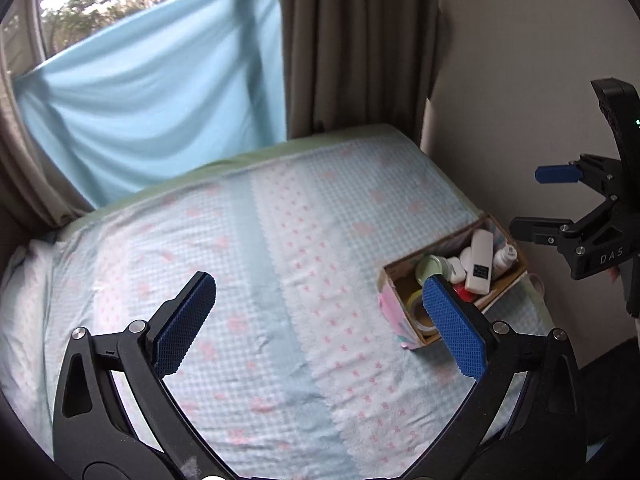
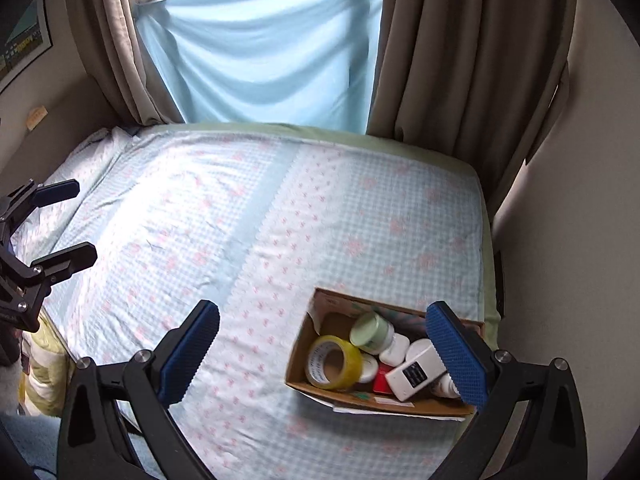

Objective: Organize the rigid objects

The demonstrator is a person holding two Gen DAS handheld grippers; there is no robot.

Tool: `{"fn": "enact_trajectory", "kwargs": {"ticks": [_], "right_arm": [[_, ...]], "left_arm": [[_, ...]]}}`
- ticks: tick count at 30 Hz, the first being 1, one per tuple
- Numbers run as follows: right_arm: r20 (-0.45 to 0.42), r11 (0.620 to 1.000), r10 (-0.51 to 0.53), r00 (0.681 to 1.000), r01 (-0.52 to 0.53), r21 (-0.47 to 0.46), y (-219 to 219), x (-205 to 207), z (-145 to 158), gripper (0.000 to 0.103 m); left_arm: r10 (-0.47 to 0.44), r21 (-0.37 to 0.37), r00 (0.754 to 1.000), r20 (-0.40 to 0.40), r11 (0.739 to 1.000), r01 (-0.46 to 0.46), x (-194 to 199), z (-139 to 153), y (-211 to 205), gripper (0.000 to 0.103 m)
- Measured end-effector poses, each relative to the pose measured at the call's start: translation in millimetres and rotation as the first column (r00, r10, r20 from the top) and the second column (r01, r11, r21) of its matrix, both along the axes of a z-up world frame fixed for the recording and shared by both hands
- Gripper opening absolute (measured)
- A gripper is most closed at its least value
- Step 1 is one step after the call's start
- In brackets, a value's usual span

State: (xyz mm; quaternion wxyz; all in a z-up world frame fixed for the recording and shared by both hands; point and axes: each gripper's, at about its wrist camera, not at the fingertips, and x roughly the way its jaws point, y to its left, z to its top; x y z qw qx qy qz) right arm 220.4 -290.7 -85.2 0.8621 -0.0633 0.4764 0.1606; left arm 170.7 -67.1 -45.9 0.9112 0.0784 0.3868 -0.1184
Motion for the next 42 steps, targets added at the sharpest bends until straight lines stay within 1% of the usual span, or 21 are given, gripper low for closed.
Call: {"fn": "enact_trajectory", "kwargs": {"ticks": [2,4,5,7,10,13,16,23,29,42], "right_arm": [[0.042,0.998,-0.044,0.998,0.043,0.036,18.2,-9.2,24.5,0.103],[0.091,0.993,-0.101,0.991,0.095,0.063,33.1,-22.0,46.9,0.103],[0.12,0.991,-0.13,0.984,0.123,0.061,40.0,-30.1,56.7,0.103],[0.17,0.983,-0.177,0.969,0.168,0.068,51.1,-47.1,72.8,0.103],[0.207,0.972,-0.228,0.951,0.21,0.104,61.2,-69.8,86.6,0.103],[0.261,0.967,-0.253,0.931,0.24,0.084,69.8,-89.7,88.7,0.103],[0.286,0.963,-0.268,0.92,0.253,0.087,71.7,-104.3,87.9,0.103],[0.305,0.957,-0.29,0.907,0.281,0.073,70.9,-113.2,88.9,0.103],[0.317,0.954,-0.297,0.901,0.29,0.07,70.4,-118.4,92.1,0.103],[0.33,0.96,-0.276,0.903,0.274,0.052,76.4,-118.1,91.8,0.103]], "left_arm": [[0.048,0.01,0.996,0.079,0.999,-0.049,-16.6,24.7,21.8,0.103],[0.094,-0.01,0.985,0.146,0.996,-0.094,-34.1,44.4,41.6,0.103],[0.113,-0.024,0.979,0.17,0.994,-0.111,-42.4,51.8,49.2,0.103],[0.155,-0.041,0.968,0.2,0.988,-0.15,-57.7,61.2,61.4,0.103],[0.199,-0.074,0.958,0.208,0.979,-0.187,-76.8,64.8,73.1,0.103],[0.227,-0.112,0.949,0.217,0.972,-0.207,-95.6,62.8,82.0,0.103],[0.237,-0.128,0.944,0.229,0.969,-0.212,-107.0,61.5,87.6,0.103],[0.23,-0.114,0.937,0.263,0.972,-0.207,-113.7,60.9,83.1,0.103],[0.231,-0.12,0.937,0.263,0.971,-0.206,-116.3,60.8,84.6,0.103],[0.249,-0.131,0.934,0.256,0.966,-0.221,-117.5,60.2,87.1,0.103]]}}
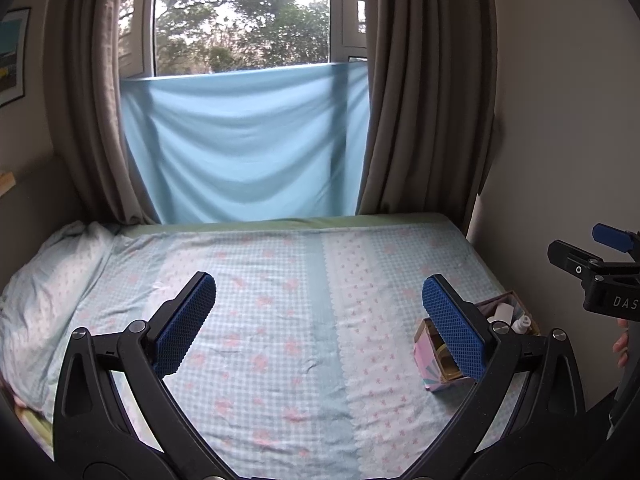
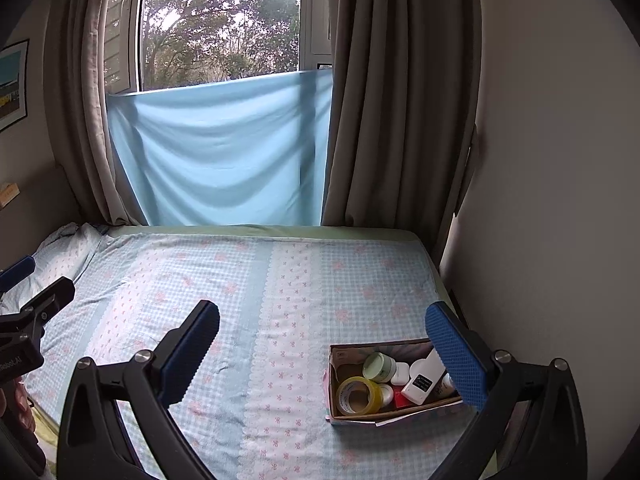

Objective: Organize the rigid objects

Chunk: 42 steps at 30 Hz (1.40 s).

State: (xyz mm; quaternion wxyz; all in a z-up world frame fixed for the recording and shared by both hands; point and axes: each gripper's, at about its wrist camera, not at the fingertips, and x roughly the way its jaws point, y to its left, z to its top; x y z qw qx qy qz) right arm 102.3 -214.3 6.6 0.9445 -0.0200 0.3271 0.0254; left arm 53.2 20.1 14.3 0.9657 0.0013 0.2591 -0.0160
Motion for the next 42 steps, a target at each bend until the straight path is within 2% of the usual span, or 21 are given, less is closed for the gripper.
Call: {"fn": "enact_trajectory", "kwargs": {"ticks": [28,42], "right_arm": [[0.002,1.0,-0.01,1.0,0.01,0.011,-0.9,6.0,2.4,0.103],[0.012,1.0,-0.001,1.0,0.001,0.003,3.8,6.8,3.3,0.103]], "left_arm": [[-0.004,0.019,1.0,0.001,1.0,0.004,4.2,-1.9,-4.8,0.103],[-0.01,0.0,1.0,0.001,1.0,0.01,4.8,-2.1,-1.3,0.103]]}}
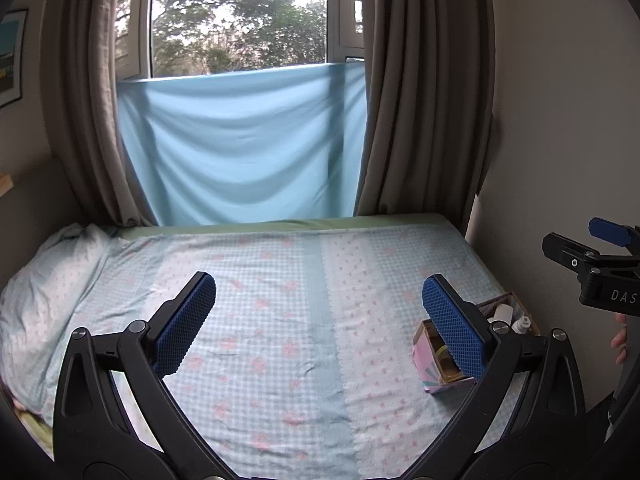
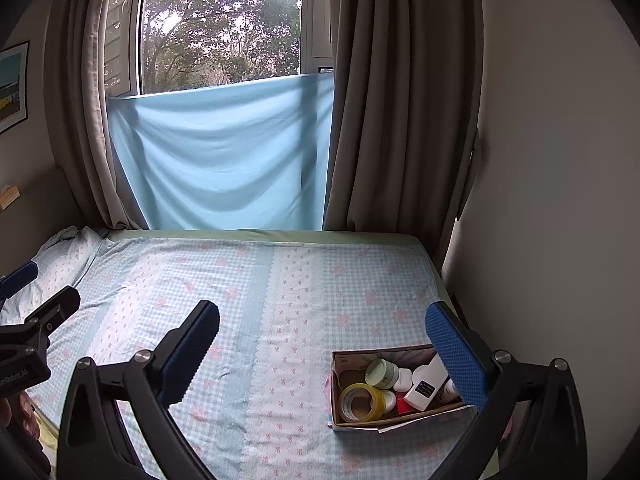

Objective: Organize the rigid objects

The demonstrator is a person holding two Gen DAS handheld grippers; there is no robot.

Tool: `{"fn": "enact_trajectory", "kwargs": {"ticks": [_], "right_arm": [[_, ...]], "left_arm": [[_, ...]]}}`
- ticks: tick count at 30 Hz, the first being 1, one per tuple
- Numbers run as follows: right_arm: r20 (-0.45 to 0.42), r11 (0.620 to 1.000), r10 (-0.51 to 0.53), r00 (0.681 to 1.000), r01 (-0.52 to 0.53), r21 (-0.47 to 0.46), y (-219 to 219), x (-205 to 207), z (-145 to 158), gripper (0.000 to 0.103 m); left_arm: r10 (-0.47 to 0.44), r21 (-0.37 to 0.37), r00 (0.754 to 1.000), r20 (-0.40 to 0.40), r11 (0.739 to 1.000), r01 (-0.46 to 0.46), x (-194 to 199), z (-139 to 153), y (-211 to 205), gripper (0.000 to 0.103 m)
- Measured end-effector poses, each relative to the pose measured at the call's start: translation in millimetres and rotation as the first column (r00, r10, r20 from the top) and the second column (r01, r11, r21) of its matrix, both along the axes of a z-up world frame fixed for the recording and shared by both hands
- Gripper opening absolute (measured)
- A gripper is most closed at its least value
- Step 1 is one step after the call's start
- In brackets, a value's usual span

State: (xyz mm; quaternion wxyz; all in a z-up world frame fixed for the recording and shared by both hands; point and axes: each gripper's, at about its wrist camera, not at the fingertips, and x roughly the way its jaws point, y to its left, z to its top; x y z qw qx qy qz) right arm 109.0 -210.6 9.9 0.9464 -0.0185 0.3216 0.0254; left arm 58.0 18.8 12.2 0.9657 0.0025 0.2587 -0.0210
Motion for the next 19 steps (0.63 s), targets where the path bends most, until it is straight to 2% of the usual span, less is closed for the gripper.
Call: {"fn": "enact_trajectory", "kwargs": {"ticks": [5,10,15,19], "right_arm": [[-0.001,1.0,0.0,1.0,0.0,-0.001,0.5,0.4,-0.3,0.103],[0.0,1.0,0.003,1.0,-0.003,-0.002,1.0,0.7,-0.7,0.103],[-0.002,1.0,0.004,1.0,-0.004,-0.002,1.5,1.9,-1.3,0.103],[-0.005,1.0,0.004,1.0,-0.004,0.0,2.1,3.2,-2.1,0.103]], "left_arm": [[-0.001,0.009,1.0,0.014,1.0,0.001,-0.6,0.9,-2.8,0.103],[-0.003,-0.019,1.0,0.02,1.0,0.004,-0.8,-0.3,-5.0,0.103],[0.028,0.017,0.999,0.046,0.999,-0.029,-2.9,-0.6,-7.8,0.103],[0.04,0.016,0.997,0.06,0.999,-0.041,0.0,0.4,-6.8,0.103]]}}
